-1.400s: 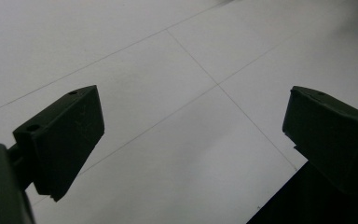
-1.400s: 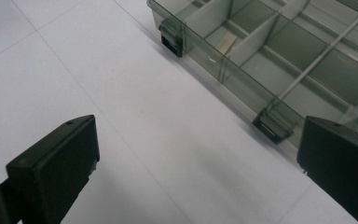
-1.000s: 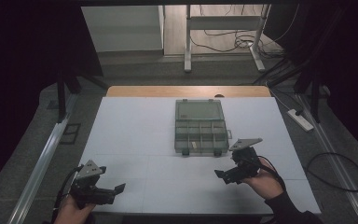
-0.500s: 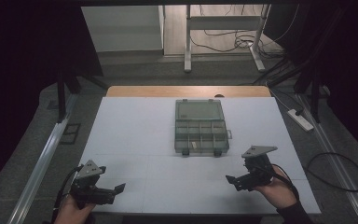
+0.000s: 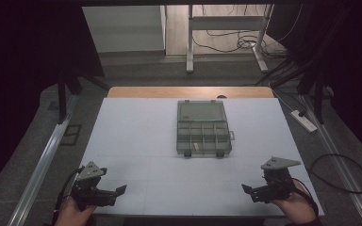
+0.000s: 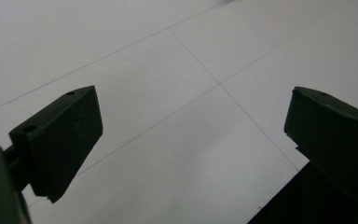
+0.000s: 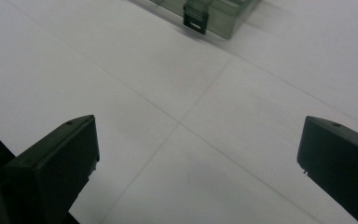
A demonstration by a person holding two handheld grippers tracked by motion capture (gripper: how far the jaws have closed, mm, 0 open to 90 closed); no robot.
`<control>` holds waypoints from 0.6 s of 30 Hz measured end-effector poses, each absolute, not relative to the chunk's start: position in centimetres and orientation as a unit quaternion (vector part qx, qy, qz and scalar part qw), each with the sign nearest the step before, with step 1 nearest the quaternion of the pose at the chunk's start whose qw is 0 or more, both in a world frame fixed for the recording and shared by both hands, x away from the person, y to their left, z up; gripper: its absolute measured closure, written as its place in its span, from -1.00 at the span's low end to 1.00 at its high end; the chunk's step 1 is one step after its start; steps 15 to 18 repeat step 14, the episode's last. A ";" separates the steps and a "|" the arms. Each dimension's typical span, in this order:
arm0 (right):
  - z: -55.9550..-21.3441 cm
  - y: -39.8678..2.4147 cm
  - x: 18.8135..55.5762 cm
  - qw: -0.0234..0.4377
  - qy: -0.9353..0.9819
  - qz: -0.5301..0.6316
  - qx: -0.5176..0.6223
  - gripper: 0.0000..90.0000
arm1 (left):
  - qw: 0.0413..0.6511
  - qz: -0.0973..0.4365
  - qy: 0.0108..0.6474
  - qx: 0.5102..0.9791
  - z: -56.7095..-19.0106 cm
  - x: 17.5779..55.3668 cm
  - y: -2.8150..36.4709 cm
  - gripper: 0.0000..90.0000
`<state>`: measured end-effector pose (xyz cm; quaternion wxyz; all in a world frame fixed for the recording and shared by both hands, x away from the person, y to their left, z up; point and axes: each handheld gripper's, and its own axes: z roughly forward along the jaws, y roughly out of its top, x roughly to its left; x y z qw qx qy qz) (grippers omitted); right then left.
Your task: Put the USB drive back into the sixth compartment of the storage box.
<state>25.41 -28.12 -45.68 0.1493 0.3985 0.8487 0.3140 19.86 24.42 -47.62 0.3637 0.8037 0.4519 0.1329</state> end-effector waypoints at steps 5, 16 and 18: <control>-45.9 -29.4 24.0 0.160 0.835 0.320 0.418 -1.00 | 0.363 0.133 0.452 0.804 -47.6 19.8 24.4 -0.91; -45.3 -30.7 22.9 0.178 0.817 0.336 0.435 -1.00 | 0.362 0.133 0.452 0.804 -47.6 19.9 24.4 -0.91; -45.3 -30.7 22.9 0.178 0.817 0.336 0.435 -1.00 | 0.362 0.133 0.452 0.804 -47.6 19.9 24.4 -0.91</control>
